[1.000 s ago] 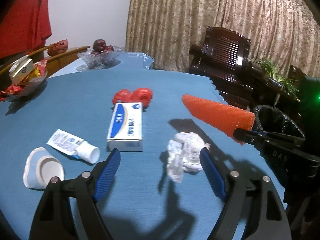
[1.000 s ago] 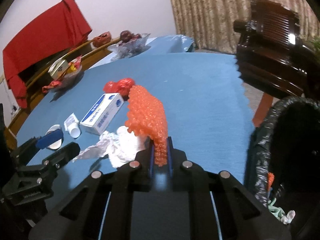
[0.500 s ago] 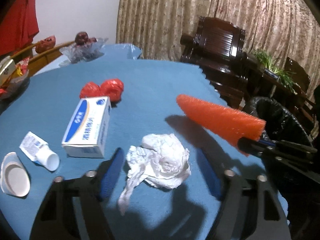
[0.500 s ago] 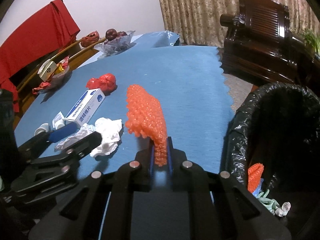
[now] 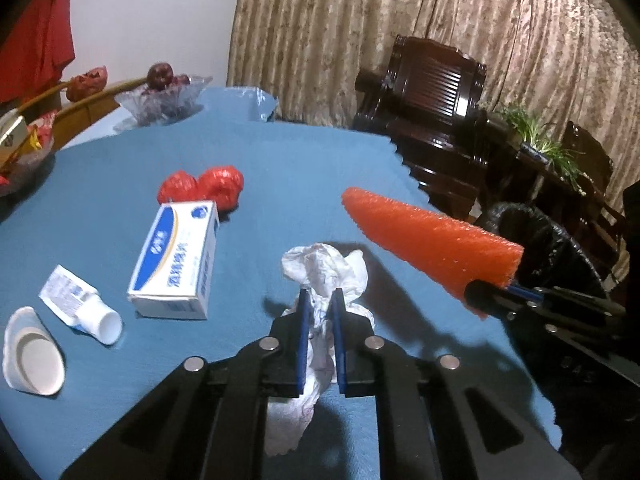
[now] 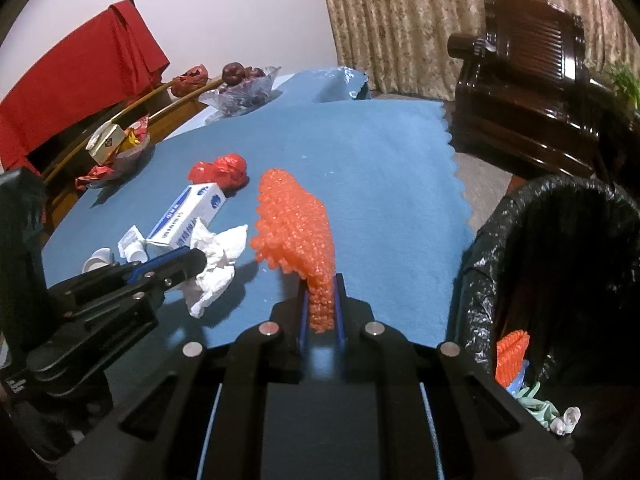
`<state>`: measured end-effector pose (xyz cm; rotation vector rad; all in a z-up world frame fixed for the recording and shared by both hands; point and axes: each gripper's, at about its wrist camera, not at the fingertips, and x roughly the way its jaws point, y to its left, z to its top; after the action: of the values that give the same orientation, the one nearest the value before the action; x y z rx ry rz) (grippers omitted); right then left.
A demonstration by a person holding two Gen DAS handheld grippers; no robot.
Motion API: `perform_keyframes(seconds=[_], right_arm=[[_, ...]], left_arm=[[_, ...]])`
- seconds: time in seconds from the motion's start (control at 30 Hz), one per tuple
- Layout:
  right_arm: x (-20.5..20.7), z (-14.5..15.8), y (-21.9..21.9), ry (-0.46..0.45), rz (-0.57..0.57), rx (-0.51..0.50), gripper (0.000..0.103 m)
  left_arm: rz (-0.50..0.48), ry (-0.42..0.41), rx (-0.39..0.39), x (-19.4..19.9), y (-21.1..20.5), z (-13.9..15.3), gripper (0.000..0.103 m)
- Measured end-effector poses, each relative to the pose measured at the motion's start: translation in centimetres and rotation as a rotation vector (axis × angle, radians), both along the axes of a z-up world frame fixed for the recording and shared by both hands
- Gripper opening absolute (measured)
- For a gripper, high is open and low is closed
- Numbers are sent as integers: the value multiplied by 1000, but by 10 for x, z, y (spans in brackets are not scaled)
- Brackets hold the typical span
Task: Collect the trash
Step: 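Carry the tissue and orange sleeve over the bin and open both grippers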
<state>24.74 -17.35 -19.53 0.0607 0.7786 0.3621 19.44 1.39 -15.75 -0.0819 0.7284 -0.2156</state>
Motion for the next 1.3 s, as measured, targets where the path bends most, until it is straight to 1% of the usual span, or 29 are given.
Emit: perform_keyframes(seconds=[0.17, 0.33, 0.5, 0.63, 0.83, 1.1, 1.3], right_arm=[[-8, 16, 0, -34, 1, 3, 10], [-16, 31, -7, -67, -14, 6, 10], [-27, 49, -23, -107, -44, 10, 10], [-40, 62, -42, -139, -75, 10, 10], [-57, 71, -75, -163, -135, -1, 10], [-75, 74, -124, -175, -221, -34, 10], [-88, 74, -164, -183, -294, -54, 10]], left_arm=[[3, -35, 20, -10, 0, 19, 11], [4, -66, 14, -19, -3, 37, 11], [-22, -102, 11, -23, -18, 53, 11], [-52, -125, 2, -26, -36, 65, 11], [-108, -150, -20, -32, -67, 76, 11], [-200, -158, -37, -33, -119, 82, 11], [-269, -154, -43, -32, -163, 81, 11]])
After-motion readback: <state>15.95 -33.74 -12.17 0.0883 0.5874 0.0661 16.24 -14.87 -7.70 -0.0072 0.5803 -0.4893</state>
